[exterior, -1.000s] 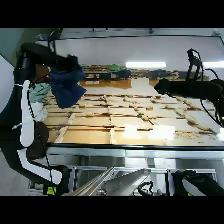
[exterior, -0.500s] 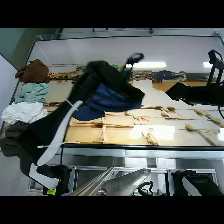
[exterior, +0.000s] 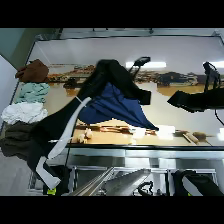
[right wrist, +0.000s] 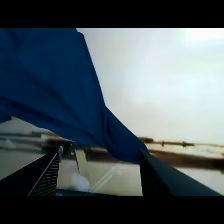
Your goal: Fold the shirts.
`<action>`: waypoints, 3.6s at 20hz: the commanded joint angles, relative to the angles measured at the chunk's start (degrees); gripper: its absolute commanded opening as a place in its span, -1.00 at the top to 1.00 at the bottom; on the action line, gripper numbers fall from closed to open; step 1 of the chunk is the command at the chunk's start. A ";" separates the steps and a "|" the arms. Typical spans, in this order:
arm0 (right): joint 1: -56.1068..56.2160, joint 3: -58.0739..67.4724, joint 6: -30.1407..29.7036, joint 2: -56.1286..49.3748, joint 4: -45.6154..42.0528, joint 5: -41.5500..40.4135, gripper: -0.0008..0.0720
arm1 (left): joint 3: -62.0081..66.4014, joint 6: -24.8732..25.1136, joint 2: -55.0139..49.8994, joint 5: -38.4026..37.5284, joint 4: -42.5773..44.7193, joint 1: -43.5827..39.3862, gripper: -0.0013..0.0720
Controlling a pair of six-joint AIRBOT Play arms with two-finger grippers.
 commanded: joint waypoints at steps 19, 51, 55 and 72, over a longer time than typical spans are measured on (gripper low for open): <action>4.83 -9.46 -28.68 -29.42 25.49 5.16 -0.53 | -71.91 13.92 26.51 -26.23 -9.42 40.54 -0.80; -4.48 28.63 -35.06 28.89 22.82 27.26 0.93 | -4.46 12.79 67.87 -16.28 -5.70 52.65 0.92; -4.48 27.28 -31.87 23.89 18.64 22.05 0.93 | -0.26 12.20 58.71 -6.36 -11.10 57.29 0.92; -2.97 7.06 -31.47 -34.71 26.91 33.03 0.80 | -3.76 17.29 -17.92 -5.09 -7.80 34.21 0.32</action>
